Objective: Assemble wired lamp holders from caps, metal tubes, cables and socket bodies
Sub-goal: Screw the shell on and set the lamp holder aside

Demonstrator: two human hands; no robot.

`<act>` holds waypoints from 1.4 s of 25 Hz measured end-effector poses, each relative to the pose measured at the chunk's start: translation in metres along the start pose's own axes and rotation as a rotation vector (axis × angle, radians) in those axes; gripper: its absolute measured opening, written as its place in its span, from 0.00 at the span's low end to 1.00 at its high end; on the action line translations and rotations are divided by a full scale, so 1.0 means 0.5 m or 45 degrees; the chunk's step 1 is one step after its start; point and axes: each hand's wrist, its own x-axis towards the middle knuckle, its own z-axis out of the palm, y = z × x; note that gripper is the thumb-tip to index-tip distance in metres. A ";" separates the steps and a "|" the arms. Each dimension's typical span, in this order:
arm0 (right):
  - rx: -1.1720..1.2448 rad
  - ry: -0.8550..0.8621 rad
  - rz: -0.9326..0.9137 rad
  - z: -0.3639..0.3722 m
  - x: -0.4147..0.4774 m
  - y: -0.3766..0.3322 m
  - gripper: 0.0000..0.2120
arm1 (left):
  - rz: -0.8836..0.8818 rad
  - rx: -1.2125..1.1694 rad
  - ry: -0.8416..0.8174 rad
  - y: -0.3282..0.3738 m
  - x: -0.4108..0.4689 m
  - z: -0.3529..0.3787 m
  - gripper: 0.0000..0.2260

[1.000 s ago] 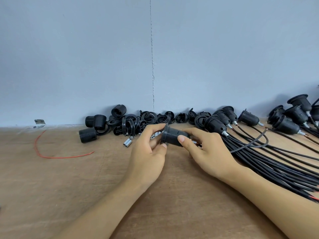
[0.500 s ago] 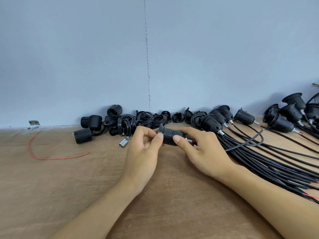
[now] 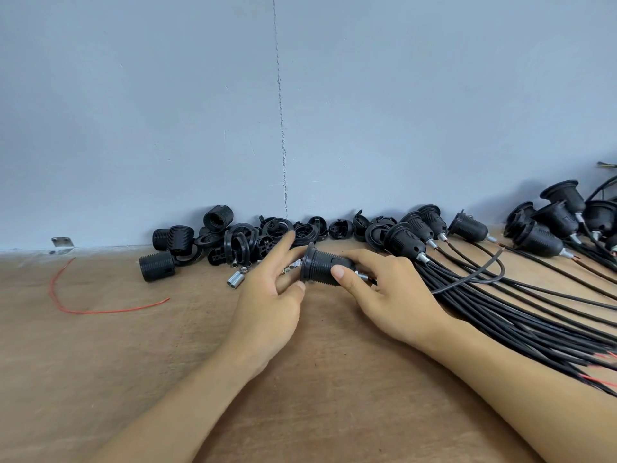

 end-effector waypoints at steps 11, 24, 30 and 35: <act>0.110 0.043 0.129 -0.002 0.001 0.014 0.11 | 0.069 -0.005 0.189 -0.009 0.001 0.003 0.12; -0.091 -0.185 -0.016 -0.003 0.001 -0.003 0.16 | -0.001 -0.089 0.061 -0.003 0.007 0.007 0.31; -0.108 0.053 0.155 -0.007 0.003 0.017 0.20 | 0.089 0.025 0.103 -0.014 0.000 0.014 0.28; -0.037 0.010 0.093 -0.006 0.003 0.013 0.16 | 0.134 -0.011 0.165 -0.009 0.002 0.013 0.17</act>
